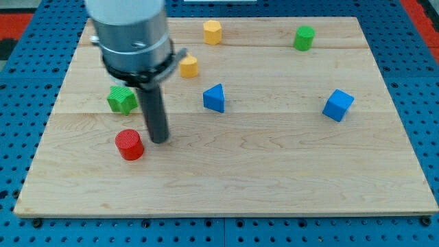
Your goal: Drag the blue triangle towards the bottom center
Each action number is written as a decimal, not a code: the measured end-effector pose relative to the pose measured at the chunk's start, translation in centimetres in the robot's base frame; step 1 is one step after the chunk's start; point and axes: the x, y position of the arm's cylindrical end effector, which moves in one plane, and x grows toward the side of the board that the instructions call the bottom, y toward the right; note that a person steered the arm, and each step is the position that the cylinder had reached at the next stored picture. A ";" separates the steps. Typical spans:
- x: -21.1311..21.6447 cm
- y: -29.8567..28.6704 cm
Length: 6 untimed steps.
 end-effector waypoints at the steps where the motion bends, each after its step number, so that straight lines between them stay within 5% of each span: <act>1: 3.6 -4.8; 2: 4.6 -6.2; 4: 1.1 2.9; 6: -2.1 4.8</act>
